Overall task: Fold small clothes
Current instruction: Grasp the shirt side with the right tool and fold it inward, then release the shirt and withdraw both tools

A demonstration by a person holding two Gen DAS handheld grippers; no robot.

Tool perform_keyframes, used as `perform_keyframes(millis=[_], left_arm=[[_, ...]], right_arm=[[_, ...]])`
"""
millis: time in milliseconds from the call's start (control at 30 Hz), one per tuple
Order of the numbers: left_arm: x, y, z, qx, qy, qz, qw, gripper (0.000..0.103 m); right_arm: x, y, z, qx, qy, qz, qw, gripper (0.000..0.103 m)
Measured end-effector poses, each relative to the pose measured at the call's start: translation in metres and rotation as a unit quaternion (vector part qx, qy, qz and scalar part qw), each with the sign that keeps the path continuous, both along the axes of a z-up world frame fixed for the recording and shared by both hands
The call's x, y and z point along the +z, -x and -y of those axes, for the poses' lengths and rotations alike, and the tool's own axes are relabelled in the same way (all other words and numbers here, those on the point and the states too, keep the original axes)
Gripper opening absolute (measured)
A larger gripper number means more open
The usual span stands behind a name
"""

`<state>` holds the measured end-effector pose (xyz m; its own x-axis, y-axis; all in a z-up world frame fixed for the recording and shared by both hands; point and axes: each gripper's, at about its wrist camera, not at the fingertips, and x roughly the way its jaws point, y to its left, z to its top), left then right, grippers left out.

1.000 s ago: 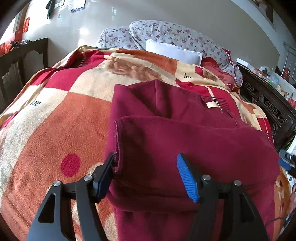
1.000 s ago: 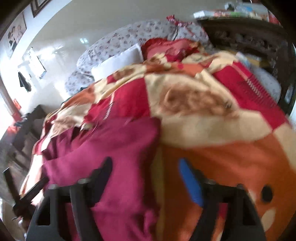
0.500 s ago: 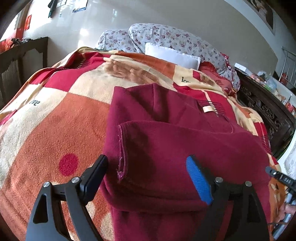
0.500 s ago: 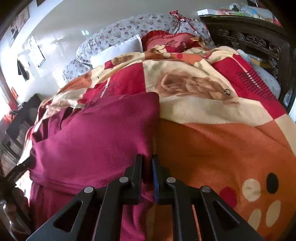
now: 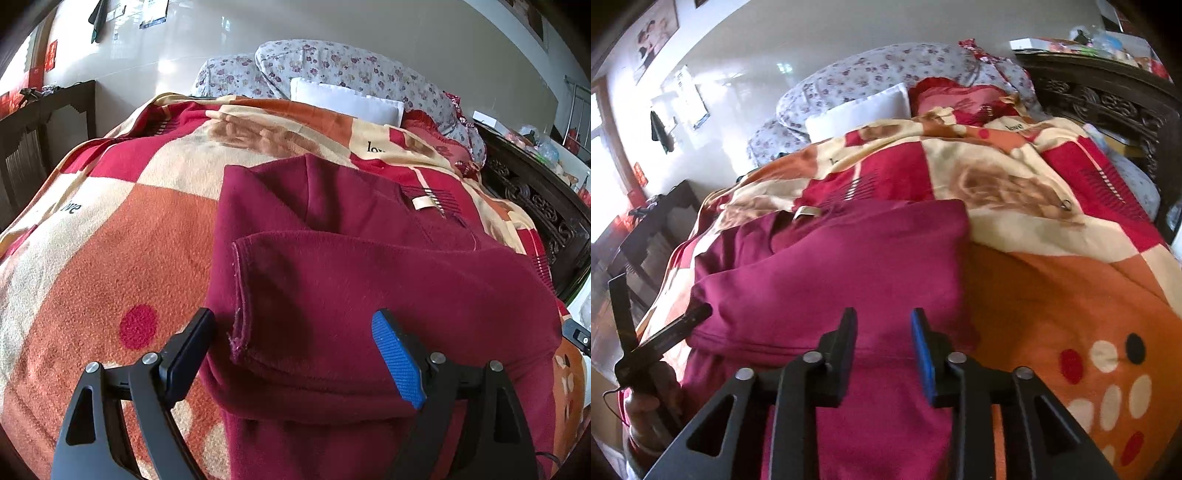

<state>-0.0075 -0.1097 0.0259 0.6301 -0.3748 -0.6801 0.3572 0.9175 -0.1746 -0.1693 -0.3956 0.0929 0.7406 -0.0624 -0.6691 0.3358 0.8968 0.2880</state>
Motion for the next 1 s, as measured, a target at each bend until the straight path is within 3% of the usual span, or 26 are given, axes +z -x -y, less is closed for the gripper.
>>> perform_keyframes(millis=[167, 500, 700, 1000], left_arm=[[-0.004, 0.000, 0.006, -0.003, -0.023, -0.001, 0.9997, 0.089], [-0.010, -0.003, 0.011, 0.000, -0.050, -0.008, 0.9987, 0.096], [-0.017, -0.008, 0.008, 0.003, -0.045, -0.029, 0.9986, 0.099], [-0.004, 0.008, -0.004, 0.020, -0.047, -0.032, 0.9982, 0.099]], right_arm=[[-0.026, -0.014, 0.011, -0.015, 0.011, -0.045, 0.999, 0.040], [-0.011, 0.012, 0.005, -0.015, 0.008, -0.031, 0.999, 0.044], [-0.035, 0.000, 0.010, -0.018, -0.007, -0.057, 0.998, 0.050], [0.000, 0.057, 0.000, -0.003, -0.004, -0.034, 0.999, 0.054]])
